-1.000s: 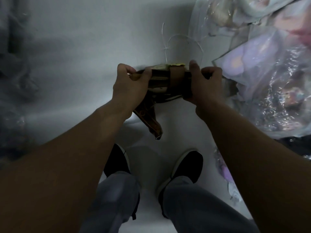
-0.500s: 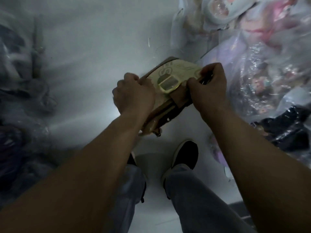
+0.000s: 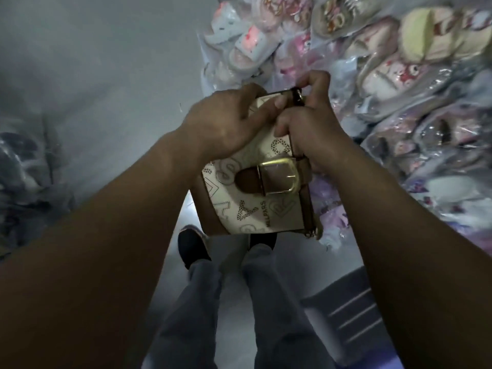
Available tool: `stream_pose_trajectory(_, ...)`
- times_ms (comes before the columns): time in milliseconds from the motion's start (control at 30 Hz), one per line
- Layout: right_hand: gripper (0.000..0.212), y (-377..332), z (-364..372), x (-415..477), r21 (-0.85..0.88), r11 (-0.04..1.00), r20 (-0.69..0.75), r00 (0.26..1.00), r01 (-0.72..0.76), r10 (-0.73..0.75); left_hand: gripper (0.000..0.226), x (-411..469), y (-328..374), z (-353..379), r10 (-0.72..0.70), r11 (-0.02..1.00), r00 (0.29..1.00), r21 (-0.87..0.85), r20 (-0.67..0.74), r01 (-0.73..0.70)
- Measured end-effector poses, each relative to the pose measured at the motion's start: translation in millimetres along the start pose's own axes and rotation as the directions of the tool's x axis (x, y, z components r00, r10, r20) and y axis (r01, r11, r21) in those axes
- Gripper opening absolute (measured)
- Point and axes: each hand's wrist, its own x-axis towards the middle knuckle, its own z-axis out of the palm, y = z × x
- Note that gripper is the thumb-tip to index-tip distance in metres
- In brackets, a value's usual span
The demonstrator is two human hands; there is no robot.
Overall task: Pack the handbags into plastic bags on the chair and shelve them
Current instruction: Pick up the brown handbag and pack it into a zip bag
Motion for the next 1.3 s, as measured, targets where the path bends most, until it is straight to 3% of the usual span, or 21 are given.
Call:
stream_pose_trajectory(133,0.064,1,-41,-34,0.015,0.996,-0.061,0.994,-0.089,0.089,0.050,-3,48,8,0.021,0.989,0.997,0.148,-0.077,-0.010)
stream_pose_trajectory(267,0.039,11,-82,-76,-0.128,0.977,-0.086,0.983,-0.172,0.162,0.062,-15,81,17,-0.090,0.992,0.982,0.075,-0.168,0.104)
stream_pose_trajectory(333,0.061,23,-100,-97,-0.202,0.955,-0.173,0.968,-0.217,0.183,0.064,-20,100,21,-0.127,0.989,0.973,0.044,-0.191,0.138)
stream_pose_trajectory(400,0.084,40,-116,-117,-0.124,0.957,-0.302,0.928,-0.263,0.216,0.063,-26,118,25,-0.152,0.986,0.965,0.027,-0.213,0.162)
stream_pose_trajectory(500,0.075,69,-135,-148,0.123,0.941,-0.461,0.822,-0.314,0.335,0.065,-33,142,34,-0.202,0.979,0.949,-0.068,-0.243,0.191)
stream_pose_trajectory(567,0.053,90,-142,-169,0.510,0.829,-0.406,0.785,-0.230,0.467,0.066,-40,155,45,-0.246,0.967,0.940,-0.130,-0.237,0.220)
stream_pose_trajectory(633,0.046,109,-144,-188,0.758,0.642,-0.297,0.815,-0.115,0.497,0.069,-48,168,59,-0.288,0.952,0.932,-0.172,-0.221,0.254)
stream_pose_trajectory(733,0.041,131,-147,-207,0.760,0.650,-0.380,0.809,-0.004,0.448,0.072,-61,186,81,-0.321,0.935,0.929,-0.219,-0.184,0.280)
stream_pose_trajectory(867,0.064,161,-155,-231,0.770,0.623,-0.464,0.792,0.139,0.396,0.078,-84,204,111,-0.331,0.924,0.925,-0.264,-0.188,0.277)
stream_pose_trajectory(1000,0.045,184,-169,-272,0.776,0.628,-0.406,0.814,0.067,0.415,0.079,-120,225,137,-0.406,0.889,0.896,-0.308,-0.183,0.340)
stream_pose_trajectory(1200,0.070,219,-178,-327,0.741,0.668,-0.430,0.808,0.061,0.403,0.074,-190,262,169,-0.497,0.818,0.847,-0.428,-0.189,0.385)
stream_pose_trajectory(1300,0.065,237,-183,-358,0.729,0.677,-0.479,0.779,0.097,0.404,0.070,-222,278,189,-0.519,0.793,0.833,-0.473,-0.193,0.384)
